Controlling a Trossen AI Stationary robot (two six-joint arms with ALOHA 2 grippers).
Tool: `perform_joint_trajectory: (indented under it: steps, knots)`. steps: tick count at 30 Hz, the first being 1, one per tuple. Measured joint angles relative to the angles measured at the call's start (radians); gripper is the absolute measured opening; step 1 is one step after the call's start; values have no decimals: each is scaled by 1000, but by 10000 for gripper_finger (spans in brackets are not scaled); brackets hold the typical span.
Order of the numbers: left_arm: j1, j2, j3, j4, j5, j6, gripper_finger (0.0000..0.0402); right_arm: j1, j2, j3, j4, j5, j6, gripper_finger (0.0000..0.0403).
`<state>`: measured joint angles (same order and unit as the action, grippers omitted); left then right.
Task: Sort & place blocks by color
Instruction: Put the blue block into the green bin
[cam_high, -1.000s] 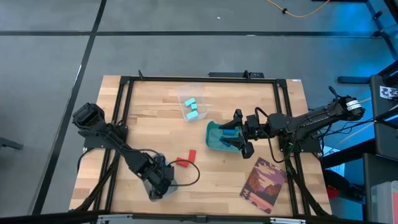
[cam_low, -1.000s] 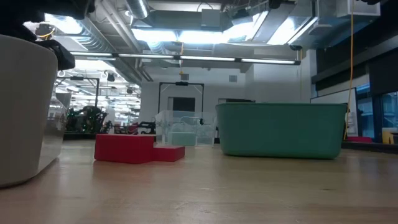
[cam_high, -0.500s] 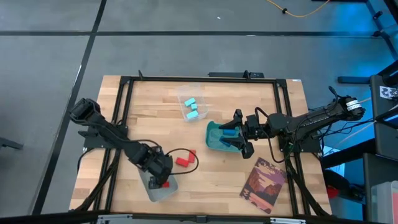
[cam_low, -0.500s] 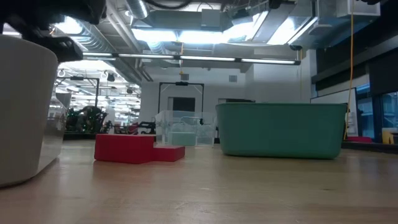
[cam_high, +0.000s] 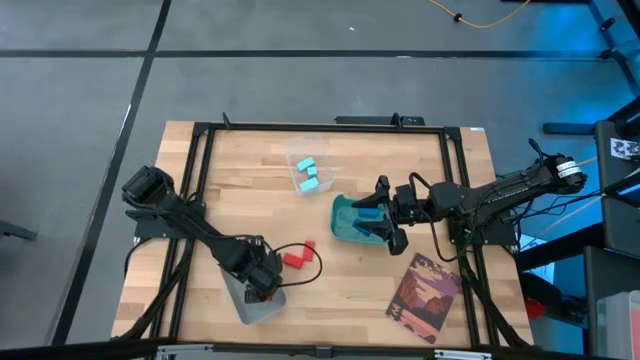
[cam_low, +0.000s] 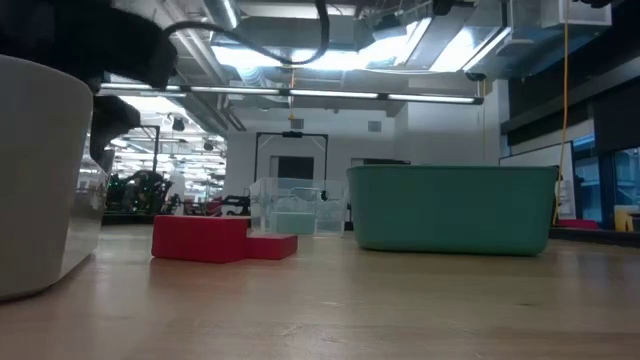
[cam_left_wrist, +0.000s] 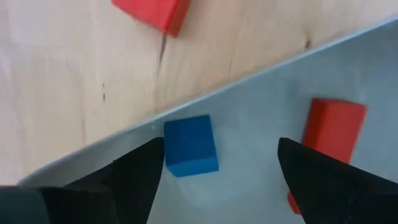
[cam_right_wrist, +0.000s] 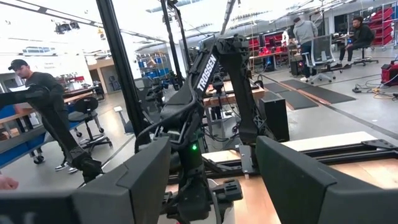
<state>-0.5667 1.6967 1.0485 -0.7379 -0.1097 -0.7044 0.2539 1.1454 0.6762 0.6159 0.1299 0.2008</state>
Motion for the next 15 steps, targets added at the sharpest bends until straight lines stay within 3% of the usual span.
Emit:
perform_joint_trajectory:
  steps: [15]
  knots:
    - [2, 63, 0, -28, -3, -23, 306, 0, 0, 0, 0, 0, 2, 241]
